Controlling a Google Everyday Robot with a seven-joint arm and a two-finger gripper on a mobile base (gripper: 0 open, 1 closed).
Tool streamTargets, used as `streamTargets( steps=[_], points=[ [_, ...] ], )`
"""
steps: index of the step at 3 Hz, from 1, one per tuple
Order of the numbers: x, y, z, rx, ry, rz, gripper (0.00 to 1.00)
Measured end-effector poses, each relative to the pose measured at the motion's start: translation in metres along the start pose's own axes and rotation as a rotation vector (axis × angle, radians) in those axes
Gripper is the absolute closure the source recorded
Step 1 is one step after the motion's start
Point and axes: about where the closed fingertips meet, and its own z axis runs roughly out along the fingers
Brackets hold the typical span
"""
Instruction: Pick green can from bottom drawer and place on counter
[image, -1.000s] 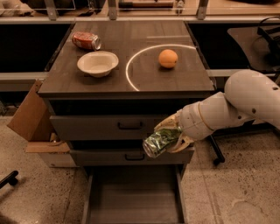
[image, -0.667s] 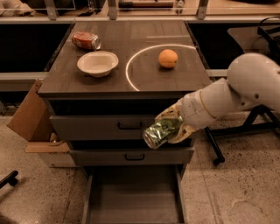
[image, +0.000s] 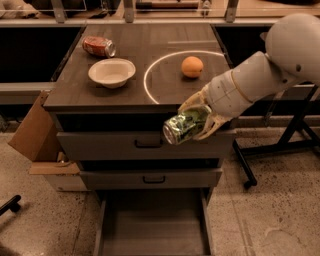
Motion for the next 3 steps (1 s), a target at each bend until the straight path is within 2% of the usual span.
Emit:
streamTargets(
  steps=[1,2,3],
  points=[
    [-0.002,-0.041,-0.013,0.048,-0.015,0.122,1.0],
    [-0.003,-0.064,-0.018,0.084,-0.038,0.187,1.0],
    [0.0,-0.07,-0.013,0.07,-0.038,0.208,1.0]
  ],
)
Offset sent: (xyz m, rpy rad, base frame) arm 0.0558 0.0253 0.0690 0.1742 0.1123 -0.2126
